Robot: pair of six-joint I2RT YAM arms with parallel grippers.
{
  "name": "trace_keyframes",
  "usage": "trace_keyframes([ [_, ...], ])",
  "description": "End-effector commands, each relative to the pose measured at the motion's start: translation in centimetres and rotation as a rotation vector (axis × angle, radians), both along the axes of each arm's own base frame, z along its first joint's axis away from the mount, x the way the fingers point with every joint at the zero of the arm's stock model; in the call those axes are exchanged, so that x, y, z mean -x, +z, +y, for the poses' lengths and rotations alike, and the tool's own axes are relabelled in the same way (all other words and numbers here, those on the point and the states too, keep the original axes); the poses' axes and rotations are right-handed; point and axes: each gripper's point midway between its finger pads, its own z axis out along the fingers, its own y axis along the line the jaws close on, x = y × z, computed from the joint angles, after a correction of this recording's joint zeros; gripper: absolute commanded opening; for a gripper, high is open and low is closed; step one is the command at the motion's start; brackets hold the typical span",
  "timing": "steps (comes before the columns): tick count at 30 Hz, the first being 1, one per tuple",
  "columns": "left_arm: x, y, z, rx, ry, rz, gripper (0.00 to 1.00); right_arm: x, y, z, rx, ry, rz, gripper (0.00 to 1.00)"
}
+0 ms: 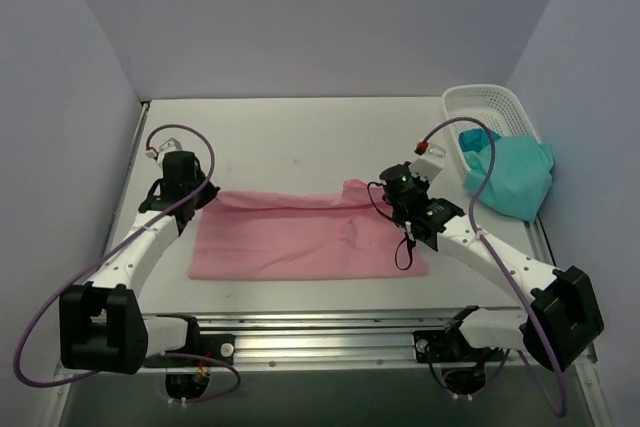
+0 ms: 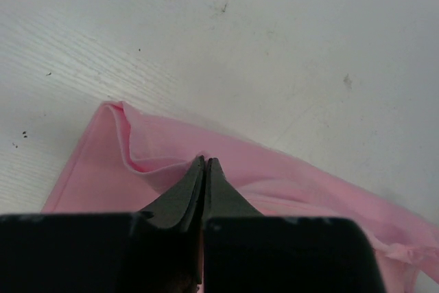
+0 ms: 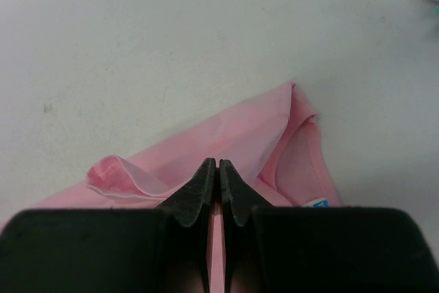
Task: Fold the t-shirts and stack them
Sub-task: Fold the tshirt
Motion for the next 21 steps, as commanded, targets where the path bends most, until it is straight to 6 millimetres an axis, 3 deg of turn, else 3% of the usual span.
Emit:
trace_keyframes([
  [1,1.6,0.0,0.5,-0.014,0.018,-0.015,0.02,2.1,-0.2,-1.2,0.01,-0.055,-0.008,0.0],
  [7,4.0,-1.5,1.1,-0.032,0.032,0.02,0.02,5.4,-1.9,0.1,-0.007,-0.029,-0.005,0.0],
  [14,6.5,-3.9,1.8,-0.032,0.078,0.071,0.04,9.0,-6.6,0.8,-0.01,-0.069,0.044,0.01],
  [15,6.7,-4.1,1.9,-0.031,0.083,0.076,0.07,9.4,-7.1,0.9,-0.01,-0.07,0.047,0.06],
  [16,7.0,-4.3,2.0,-0.032,0.09,0.084,0.18,10.2,-7.8,1.4,-0.01,-0.053,0.053,0.16],
  [17,7.6,-4.4,2.0,-0.026,0.099,0.094,0.26,10.6,-8.1,1.4,-0.031,-0.078,0.046,0.4],
  [18,7.9,-4.3,2.0,-0.022,0.105,0.097,0.36,11.0,-8.8,1.5,-0.024,-0.081,0.052,0.53],
  [19,8.3,-4.3,2.1,-0.017,0.116,0.097,0.57,11.7,-9.1,2.0,-0.029,-0.065,0.051,0.67],
  [20,8.6,-3.8,2.2,-0.006,0.129,0.08,0.7,12.1,-9.4,1.8,-0.014,-0.073,0.047,0.9],
  [21,9.0,-4.0,2.5,-0.011,0.139,0.081,0.95,12.4,-9.8,2.0,-0.029,-0.091,0.044,0.95],
])
